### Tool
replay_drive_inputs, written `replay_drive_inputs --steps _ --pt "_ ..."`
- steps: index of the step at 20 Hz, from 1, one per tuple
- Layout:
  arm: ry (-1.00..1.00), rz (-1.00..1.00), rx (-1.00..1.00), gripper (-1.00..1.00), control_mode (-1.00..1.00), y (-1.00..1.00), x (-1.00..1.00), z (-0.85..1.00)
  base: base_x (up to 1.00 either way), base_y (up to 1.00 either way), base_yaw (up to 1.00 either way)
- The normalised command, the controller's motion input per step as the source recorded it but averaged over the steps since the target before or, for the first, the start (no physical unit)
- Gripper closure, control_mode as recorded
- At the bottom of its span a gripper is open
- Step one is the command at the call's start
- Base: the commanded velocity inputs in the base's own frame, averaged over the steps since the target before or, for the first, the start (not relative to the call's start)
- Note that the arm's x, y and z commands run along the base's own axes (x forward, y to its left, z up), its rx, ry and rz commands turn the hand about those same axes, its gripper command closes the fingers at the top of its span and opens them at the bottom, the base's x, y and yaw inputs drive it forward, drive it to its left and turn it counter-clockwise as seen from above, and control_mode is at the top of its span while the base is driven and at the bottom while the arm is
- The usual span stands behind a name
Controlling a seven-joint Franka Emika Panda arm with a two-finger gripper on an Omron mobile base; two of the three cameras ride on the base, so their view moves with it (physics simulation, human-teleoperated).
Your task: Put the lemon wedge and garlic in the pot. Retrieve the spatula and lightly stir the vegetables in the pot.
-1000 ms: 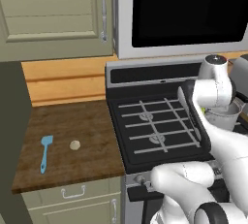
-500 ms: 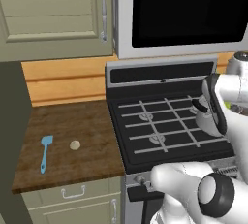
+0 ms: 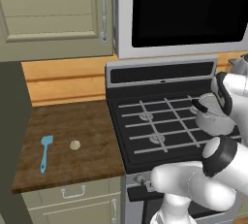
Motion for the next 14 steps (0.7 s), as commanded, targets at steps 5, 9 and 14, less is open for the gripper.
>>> replay_drive_inputs --steps 5,9,14 --pt "-0.03 0.0 0.0 1.0 -1.0 -0.17 0.45 -0.49 0.0 0.0 0.0" --pt "0.0 0.0 0.0 1.0 -1.0 -0.02 0.46 -0.46 0.0 0.0 0.0" --pt "0.02 0.0 0.01 1.0 -1.0 0.0 0.54 -0.38 0.0 0.0 0.0"
